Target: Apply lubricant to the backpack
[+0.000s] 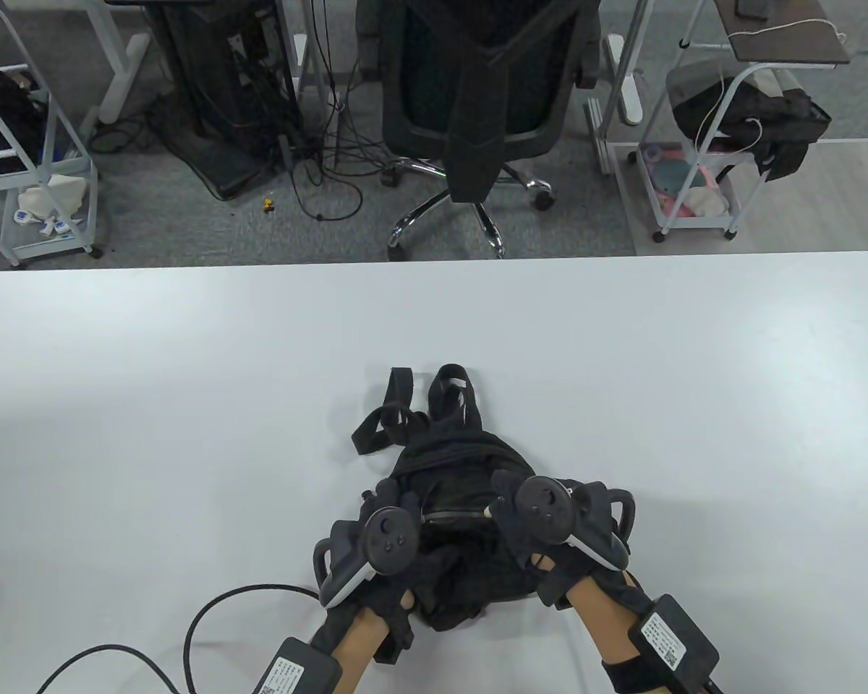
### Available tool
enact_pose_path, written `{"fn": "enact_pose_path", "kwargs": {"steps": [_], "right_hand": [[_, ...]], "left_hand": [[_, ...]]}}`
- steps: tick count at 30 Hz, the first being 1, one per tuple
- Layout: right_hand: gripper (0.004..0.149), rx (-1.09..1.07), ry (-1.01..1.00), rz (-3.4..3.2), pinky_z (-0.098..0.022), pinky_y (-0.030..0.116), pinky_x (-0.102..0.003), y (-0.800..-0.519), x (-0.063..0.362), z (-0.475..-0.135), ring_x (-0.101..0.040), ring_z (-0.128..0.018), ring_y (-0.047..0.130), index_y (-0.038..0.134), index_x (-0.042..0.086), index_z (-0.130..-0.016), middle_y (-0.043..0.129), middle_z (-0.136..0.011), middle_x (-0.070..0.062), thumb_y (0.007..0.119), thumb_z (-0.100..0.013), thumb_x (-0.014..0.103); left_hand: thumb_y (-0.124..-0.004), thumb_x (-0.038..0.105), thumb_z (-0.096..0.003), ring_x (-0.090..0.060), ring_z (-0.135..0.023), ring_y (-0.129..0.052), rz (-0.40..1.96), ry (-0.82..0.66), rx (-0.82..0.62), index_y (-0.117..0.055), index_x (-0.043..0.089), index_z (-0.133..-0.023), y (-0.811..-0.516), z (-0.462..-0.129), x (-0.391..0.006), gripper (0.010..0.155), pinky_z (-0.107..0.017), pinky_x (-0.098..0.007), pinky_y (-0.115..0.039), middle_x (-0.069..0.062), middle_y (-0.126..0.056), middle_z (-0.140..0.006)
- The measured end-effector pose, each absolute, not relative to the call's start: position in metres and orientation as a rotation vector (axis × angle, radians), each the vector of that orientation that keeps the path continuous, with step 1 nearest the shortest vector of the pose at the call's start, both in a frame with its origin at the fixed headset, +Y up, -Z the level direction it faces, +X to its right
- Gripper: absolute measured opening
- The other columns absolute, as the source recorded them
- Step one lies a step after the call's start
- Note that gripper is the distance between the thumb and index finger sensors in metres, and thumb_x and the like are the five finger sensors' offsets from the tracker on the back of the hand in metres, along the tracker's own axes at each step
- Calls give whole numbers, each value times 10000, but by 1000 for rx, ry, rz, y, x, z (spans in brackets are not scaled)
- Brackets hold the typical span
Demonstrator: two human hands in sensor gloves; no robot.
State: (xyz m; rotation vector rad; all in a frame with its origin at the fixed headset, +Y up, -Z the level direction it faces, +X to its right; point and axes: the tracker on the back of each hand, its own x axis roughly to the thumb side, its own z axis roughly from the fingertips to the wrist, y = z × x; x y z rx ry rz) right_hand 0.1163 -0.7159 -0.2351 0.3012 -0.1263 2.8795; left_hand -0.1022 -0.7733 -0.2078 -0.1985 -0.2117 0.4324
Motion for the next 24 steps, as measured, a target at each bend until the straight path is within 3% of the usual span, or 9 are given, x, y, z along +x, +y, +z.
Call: {"fn": "enact_pose_path", "kwargs": {"steps": [24], "right_hand": [[436,332,-123,2869,-501,858,-411,-716,107,-234,-97,-404,1108,874,385,-824,1027,-648,65,910,-405,501]], "left_hand": [[-878,629,-426,-617,-932,-596,437,-211,-191,-650,-25,-1052,-773,-206,-99,934,-661,-670,-599,-300,-403,-1127]]}}
